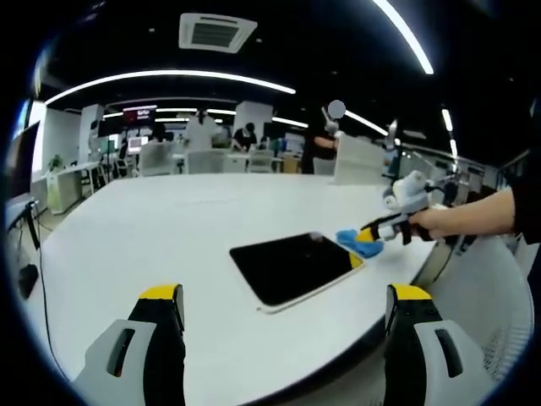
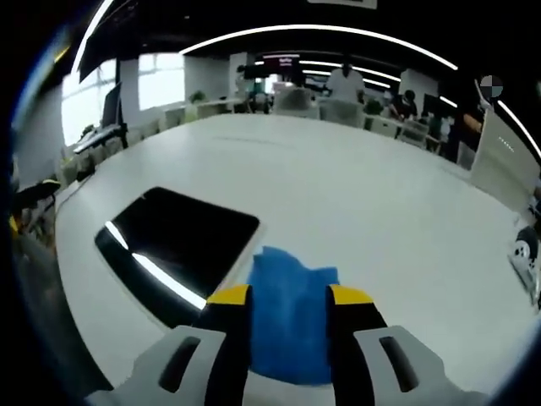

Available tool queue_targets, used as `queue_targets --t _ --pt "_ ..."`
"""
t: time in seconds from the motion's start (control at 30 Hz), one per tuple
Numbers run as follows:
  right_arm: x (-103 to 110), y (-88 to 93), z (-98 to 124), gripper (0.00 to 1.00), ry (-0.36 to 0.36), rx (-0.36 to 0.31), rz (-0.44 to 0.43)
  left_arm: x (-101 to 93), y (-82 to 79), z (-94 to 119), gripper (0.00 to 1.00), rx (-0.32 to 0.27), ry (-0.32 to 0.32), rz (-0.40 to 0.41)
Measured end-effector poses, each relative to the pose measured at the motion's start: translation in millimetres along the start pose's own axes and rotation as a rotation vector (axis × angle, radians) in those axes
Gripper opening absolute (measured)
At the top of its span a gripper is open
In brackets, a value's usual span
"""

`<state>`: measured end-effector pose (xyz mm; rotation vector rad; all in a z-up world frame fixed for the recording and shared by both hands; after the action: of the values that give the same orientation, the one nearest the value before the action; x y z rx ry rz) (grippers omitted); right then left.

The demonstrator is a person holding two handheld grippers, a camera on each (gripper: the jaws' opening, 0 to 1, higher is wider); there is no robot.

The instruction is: Wipe the mirror surface with the cleaning cloth until all visible marks leave the cleaned area.

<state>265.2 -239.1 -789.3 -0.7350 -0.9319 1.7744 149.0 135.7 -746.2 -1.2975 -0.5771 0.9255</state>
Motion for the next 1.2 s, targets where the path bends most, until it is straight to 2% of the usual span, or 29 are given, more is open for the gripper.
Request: queue_targets --t 0.23,0.37,0.87,1.2 --pt "0 3.8 -7 0.28 0.006 0.01 -0.029 0.4 0.3 0 0.99 -0.001 -0.002 0.002" --pt "1 11.5 -10 0.24 0.009 0.044 -0.028 0.2 0.3 0 0.99 0.001 -0.004 0.001" --pt "5 13.4 -9 0.21 0.048 0.019 -0.112 0.0 0.6 0 0.99 0.006 0.002 0.002" --pt "13 13.1 -9 0.09 0.1 0.013 -0.152 0.0 0.9 0 0.99 0.011 0.006 0.005"
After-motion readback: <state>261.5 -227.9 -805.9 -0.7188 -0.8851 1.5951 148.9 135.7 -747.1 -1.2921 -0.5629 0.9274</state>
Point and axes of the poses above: the point that each gripper's makers call its tool centre point, and the gripper's own axes: z roughly backward along the fingers, x roughly to its left, y roughly out of its underside, the point moved 10 cm from there along z, roughly backward along the fingers, and after that the axes turned 5 degrees about -x, right-handed, at the moved point
